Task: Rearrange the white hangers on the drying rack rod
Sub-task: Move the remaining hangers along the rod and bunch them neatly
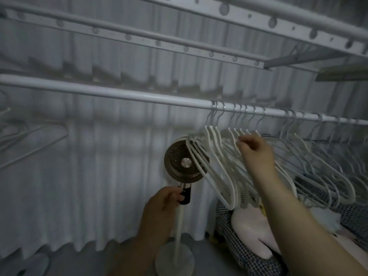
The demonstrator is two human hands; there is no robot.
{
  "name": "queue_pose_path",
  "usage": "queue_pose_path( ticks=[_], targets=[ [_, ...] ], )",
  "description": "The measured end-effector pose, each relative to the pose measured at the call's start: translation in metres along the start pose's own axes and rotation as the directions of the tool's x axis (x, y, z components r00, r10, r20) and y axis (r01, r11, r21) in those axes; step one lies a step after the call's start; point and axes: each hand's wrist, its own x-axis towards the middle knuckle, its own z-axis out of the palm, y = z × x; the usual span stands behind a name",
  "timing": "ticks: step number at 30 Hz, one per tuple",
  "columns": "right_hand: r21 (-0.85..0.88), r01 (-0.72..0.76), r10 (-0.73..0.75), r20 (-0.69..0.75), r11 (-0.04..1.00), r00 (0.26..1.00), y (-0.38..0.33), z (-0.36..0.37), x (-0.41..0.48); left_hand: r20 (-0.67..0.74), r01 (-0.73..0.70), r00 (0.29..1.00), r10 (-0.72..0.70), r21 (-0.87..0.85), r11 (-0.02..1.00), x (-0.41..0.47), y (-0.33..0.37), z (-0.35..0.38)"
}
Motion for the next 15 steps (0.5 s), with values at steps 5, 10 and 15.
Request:
queue_pose_path(
  ticks=[5,10,15],
  targets=[
    [-0.071,-0.127,0.14,0.231,0.989,0.963,0.026,-0.003,0.013,0.105,0.115,0.99,-0.097,-0.183,0.976,0.022,0.014,0.064],
    [-0.043,-0.144,0.15,0.357,0.989,0.922,0.032,0.005,0.017,0.106,0.181,0.981,-0.161,-0.212,0.96,0.037,0.023,0.091],
    [-0.072,-0.16,0.175,0.419,0.985,0.891,0.039,0.009,0.019,0.049,0.223,0.975,-0.218,-0.128,0.966,0.044,0.028,0.1]
  ],
)
